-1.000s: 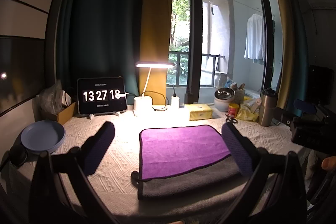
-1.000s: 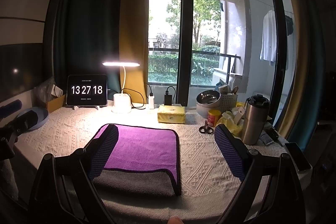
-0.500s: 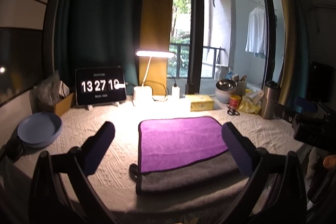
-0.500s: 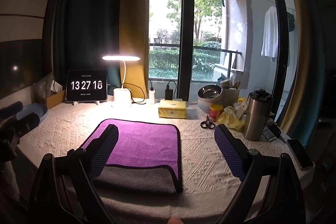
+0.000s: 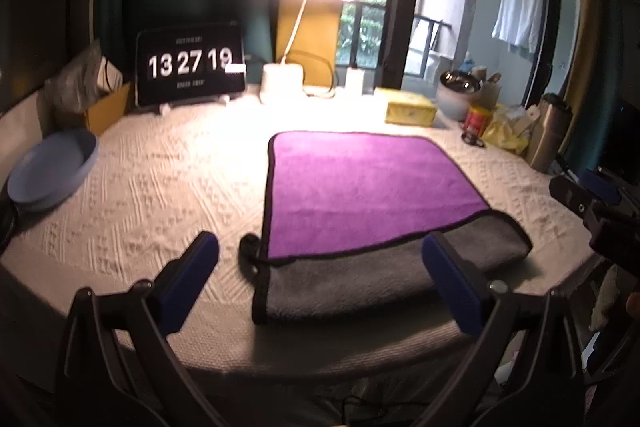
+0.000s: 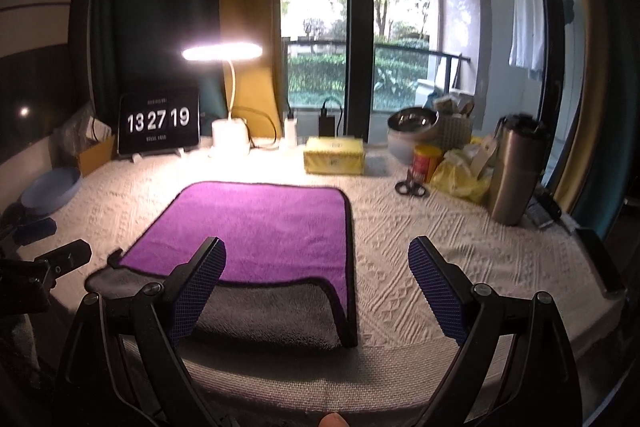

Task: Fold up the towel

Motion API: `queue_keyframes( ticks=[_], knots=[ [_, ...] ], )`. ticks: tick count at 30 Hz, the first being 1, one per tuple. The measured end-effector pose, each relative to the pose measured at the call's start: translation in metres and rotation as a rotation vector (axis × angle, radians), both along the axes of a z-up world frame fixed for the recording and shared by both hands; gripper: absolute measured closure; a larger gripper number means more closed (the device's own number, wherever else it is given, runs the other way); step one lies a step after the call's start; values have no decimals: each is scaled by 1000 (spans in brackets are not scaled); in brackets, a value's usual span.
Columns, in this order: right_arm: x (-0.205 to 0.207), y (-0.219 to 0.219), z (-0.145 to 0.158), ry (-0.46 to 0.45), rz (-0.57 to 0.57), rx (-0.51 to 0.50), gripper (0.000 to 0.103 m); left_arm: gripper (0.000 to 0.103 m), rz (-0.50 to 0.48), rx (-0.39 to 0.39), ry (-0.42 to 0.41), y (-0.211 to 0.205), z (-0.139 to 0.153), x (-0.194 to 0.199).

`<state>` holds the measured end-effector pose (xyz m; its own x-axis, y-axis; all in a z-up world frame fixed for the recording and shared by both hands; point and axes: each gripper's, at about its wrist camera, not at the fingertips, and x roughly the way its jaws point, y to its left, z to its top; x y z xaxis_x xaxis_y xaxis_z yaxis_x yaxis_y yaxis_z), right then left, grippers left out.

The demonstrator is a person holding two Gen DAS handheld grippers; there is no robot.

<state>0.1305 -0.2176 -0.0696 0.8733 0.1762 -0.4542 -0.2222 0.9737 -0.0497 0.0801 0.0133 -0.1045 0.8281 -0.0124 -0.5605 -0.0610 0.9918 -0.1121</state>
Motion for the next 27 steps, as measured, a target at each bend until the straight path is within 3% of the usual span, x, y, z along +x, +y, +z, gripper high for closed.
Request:
queue_keyframes(
  ticks=[10, 21, 23, 27],
  knots=[
    [20, -4, -28, 90, 20, 6, 8, 1, 20, 16, 90, 5, -23, 11],
    [37, -9, -55, 180, 43, -6, 25, 2, 16, 22, 174, 2, -44, 15],
    [38, -7, -58, 190, 59, -7, 29, 14, 8, 23, 184, 1, -47, 15],
    [44, -4, -64, 207, 79, -14, 34, 26, -6, 44, 210, -3, -55, 15]
  ],
)
